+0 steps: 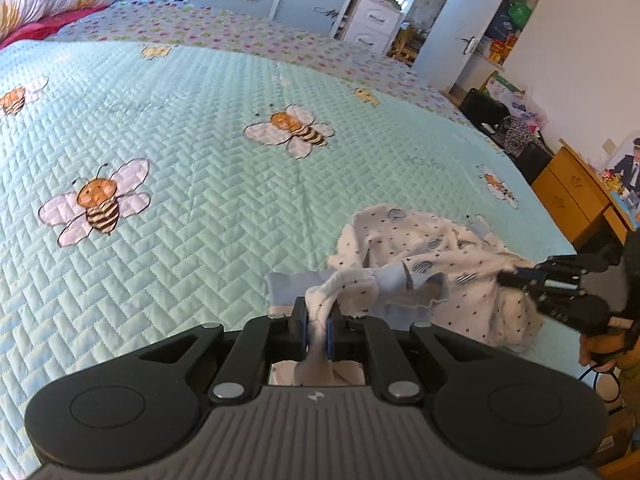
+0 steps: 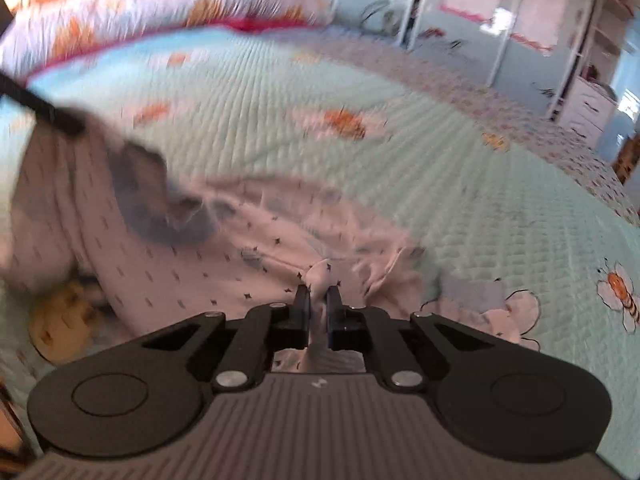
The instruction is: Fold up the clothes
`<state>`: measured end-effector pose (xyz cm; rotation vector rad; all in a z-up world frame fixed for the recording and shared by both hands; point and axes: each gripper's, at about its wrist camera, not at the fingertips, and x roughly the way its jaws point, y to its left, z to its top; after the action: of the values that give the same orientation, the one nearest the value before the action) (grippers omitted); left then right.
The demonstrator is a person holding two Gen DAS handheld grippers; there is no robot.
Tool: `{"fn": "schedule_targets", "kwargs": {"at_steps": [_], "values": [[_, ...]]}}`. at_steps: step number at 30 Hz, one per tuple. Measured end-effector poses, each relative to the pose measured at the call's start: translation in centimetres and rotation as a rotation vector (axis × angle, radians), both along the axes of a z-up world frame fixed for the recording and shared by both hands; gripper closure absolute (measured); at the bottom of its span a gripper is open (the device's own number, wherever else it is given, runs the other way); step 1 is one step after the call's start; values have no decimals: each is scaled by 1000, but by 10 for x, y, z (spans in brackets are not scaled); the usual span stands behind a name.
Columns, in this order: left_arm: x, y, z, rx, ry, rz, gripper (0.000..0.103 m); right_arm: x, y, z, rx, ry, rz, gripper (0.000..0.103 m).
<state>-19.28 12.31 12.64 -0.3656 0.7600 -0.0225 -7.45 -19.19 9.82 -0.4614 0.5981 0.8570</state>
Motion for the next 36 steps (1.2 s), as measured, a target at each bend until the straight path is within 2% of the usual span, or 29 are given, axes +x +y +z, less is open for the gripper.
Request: {"fn": "schedule_targets", "kwargs": {"at_steps": [7, 9, 12, 17, 21, 23, 24, 27, 29, 31, 33, 35, 36], "values": [[-20, -17, 43, 14, -141, -54, 95, -41, -59, 73, 262, -87, -125, 97], [-22, -21, 49, 10, -163, -56, 95, -43, -71, 73, 268, -75, -165, 97], [-15, -26, 46, 9, -140, -48, 95, -46, -83, 63, 246, -41, -234, 97], [-16, -29, 55, 36, -158, -31, 95, -73, -77, 53, 263, 44, -213, 97], [-33, -13, 77, 53, -225, 19, 95, -87, -81, 73, 459, 135, -158, 97], [-39, -5, 81, 62, -232, 34, 95, -88, -76, 74, 446, 118, -172, 97], [-39, -3, 77, 64, -212, 40, 95, -84, -71, 67, 397, 114, -197, 97], [-38, -5, 56, 49, -135, 31, 95, -75, -56, 31, 145, 60, -303, 97], [-41, -9, 43, 43, -99, 17, 95, -78, -59, 16, 147, 125, -309, 97], [-44, -10, 37, 40, -84, 10, 95, -92, -55, 16, 156, 111, -279, 92], [-47, -8, 36, 35, -83, 16, 95, -103, -39, 17, 106, 53, -194, 80], [-47, -5, 39, 28, -91, 28, 95, -108, -18, 18, 45, -23, -121, 47], [-48, -4, 41, 28, -95, 33, 95, -108, -9, 18, 28, -62, -98, 42]]}}
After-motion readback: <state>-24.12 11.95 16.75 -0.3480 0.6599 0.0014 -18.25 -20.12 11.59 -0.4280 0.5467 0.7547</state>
